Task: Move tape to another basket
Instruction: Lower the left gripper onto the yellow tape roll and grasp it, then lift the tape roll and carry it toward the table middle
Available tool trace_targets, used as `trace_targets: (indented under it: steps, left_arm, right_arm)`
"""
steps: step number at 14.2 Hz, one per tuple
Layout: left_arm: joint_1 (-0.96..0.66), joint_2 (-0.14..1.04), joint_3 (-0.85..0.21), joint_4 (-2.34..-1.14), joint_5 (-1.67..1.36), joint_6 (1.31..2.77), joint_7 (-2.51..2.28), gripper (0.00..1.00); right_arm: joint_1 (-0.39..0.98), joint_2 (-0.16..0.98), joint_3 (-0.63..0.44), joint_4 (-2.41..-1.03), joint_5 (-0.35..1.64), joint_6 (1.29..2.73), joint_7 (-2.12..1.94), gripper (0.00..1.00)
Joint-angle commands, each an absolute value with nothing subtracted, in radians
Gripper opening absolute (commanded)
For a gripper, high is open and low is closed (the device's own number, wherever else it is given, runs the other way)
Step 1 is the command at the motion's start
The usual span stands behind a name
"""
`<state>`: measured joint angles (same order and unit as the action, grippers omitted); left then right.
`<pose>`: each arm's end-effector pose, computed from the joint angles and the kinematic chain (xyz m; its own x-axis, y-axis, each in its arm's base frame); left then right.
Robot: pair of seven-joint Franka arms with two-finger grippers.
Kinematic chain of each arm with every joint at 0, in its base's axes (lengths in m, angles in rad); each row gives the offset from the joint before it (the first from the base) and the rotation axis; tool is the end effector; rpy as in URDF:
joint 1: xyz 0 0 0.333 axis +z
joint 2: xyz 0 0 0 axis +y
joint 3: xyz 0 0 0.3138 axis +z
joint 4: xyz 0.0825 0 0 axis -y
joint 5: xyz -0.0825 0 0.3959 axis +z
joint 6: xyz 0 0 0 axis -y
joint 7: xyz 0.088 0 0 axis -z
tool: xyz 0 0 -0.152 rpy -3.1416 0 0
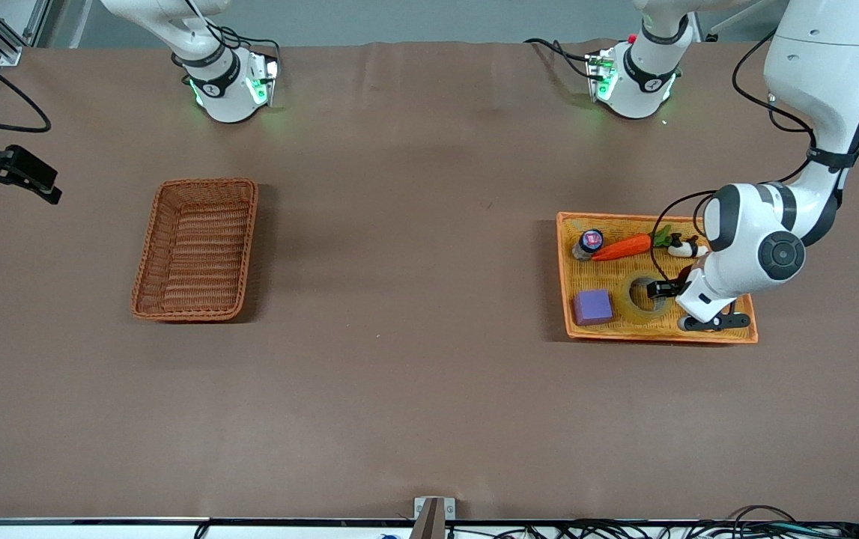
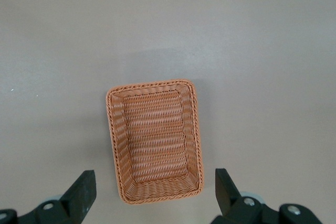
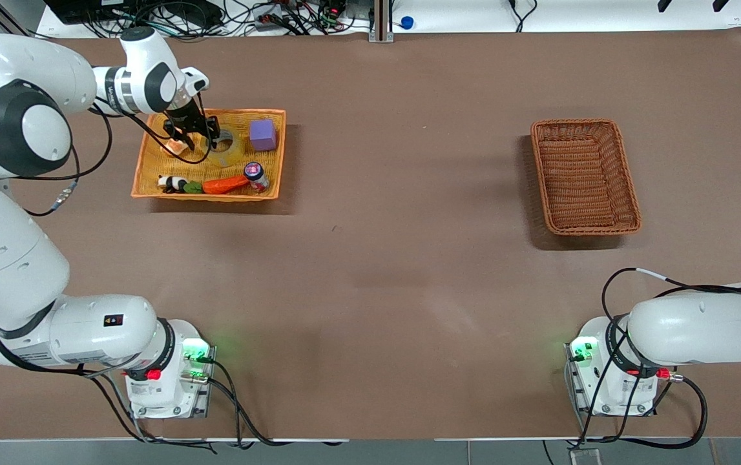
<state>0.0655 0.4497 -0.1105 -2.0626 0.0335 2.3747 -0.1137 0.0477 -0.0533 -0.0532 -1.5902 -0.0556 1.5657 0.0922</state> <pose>0.5766 -0.0272 0.1471 0.9895 0.0493 -0.1361 0.0515 -0.9986 0.0128 0.5508 -0.0122 0.5974 0.9947 -0.0977 0.0335 -0.0993 -0.9938 0.0498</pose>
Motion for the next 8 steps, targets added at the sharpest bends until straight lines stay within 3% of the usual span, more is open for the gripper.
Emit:
trace_targets:
  steps: [1, 4, 6, 8]
  left_arm:
    - [0.057, 0.462, -0.112, -2.066, 0.054, 2.398, -0.103, 0.27]
    - [0.060, 0.431, -0.112, -2.068, 0.054, 2.387, -0.106, 0.02]
    - [0.057, 0.356, -0.112, -2.057, 0.054, 2.369, -0.106, 0.00]
    - [0.055, 0.293, -0.127, -2.027, 0.054, 2.262, -0.107, 0.00]
  right_arm:
    - [0.052, -0.058, -0.058, -1.585, -0.035, 1.555, 0.095, 1.00]
    - [0.052, -0.057, -0.060, -1.585, -0.035, 1.560, 0.094, 1.00]
    - [0.054, -0.057, -0.058, -1.585, -0.035, 1.559, 0.094, 1.00]
    - [0.052, -0.057, -0.058, -1.585, -0.035, 1.557, 0.094, 1.00]
